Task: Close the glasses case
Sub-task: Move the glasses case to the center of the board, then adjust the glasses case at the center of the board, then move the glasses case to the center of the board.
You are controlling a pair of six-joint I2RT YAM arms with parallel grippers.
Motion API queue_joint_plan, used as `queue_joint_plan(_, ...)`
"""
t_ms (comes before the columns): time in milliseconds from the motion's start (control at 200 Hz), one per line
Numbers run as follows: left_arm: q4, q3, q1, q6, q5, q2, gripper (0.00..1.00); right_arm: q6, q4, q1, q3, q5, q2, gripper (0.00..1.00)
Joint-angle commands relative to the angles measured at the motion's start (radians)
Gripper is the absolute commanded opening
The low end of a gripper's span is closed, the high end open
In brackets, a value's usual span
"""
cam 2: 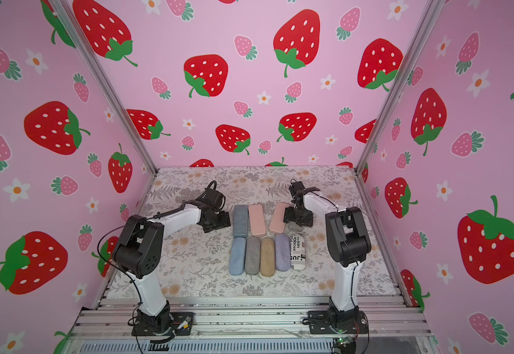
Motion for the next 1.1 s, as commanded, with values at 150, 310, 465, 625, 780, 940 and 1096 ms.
queue_joint_plan(150,-0.033,0.095,0.017,0.022,0.012,0.058,0.68,-0.003,-0.061,0.005,-0.027,0.044,-0.175,0.84)
queue_joint_plan(310,-0.032,0.113,0.016,0.022,0.024,0.079,0.44,-0.001,-0.046,-0.020,-0.041,0.081,-0.200,0.47)
queue_joint_plan(465,-0.029,0.113,0.016,0.023,0.031,0.086,0.27,0.014,0.002,-0.079,-0.050,0.089,-0.177,0.18)
queue_joint_plan(625,-0.037,0.124,0.015,0.030,0.037,0.103,0.24,0.033,0.012,-0.147,-0.020,0.069,-0.107,0.15)
queue_joint_plan(780,-0.042,0.143,0.007,0.029,0.045,0.125,0.23,0.017,0.046,-0.178,0.037,0.027,-0.013,0.15)
queue_joint_plan(940,-0.053,0.163,-0.011,0.027,0.044,0.150,0.23,-0.003,0.106,-0.181,0.053,-0.019,0.044,0.15)
queue_joint_plan(1096,-0.054,0.175,-0.022,0.025,0.045,0.170,0.23,-0.015,0.145,-0.181,0.047,-0.069,0.064,0.15)
